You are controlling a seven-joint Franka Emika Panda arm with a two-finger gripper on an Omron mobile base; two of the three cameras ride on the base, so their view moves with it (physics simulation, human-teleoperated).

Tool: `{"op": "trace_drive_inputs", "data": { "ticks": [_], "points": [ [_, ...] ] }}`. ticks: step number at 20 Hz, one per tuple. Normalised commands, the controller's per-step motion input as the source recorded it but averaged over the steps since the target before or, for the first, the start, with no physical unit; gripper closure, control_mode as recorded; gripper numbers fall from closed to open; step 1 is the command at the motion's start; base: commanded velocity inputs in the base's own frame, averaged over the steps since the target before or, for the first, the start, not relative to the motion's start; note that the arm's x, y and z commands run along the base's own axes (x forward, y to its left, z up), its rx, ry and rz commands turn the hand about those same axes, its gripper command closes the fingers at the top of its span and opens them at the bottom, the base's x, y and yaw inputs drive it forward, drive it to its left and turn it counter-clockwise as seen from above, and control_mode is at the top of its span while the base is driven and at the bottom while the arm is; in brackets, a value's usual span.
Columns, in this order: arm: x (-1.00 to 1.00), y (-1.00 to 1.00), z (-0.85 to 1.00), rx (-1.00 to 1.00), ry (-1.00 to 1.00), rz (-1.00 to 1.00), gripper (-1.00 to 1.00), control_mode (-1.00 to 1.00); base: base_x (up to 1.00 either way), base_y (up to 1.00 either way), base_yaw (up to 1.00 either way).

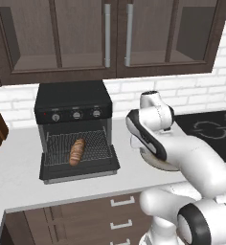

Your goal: Pick up the kebab skewer and baguette bread, and place them inside the toaster oven. Close the toaster oven door and start by setting the timer.

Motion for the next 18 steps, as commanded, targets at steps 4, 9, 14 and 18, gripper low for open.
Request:
{"op": "trace_drive_inputs", "data": {
  "ticks": [4, 9, 14, 18],
  "points": [
    [0.24, -1.00, -0.12, 0.06, 0.03, 0.01, -1.00, -1.00, 0.00, 0.00, 0.00],
    [0.54, -1.00, -0.26, 0.07, 0.00, 0.00, -1.00, -1.00, 0.00, 0.00, 0.00],
    [0.68, -0.65, -0.35, 0.15, 0.01, 0.05, -1.00, -1.00, 0.00, 0.00, 0.00],
    [0.60, -0.19, -0.27, 0.11, 0.00, 0.07, -1.00, -1.00, 0.00, 0.00, 0.00]
  ]
}}
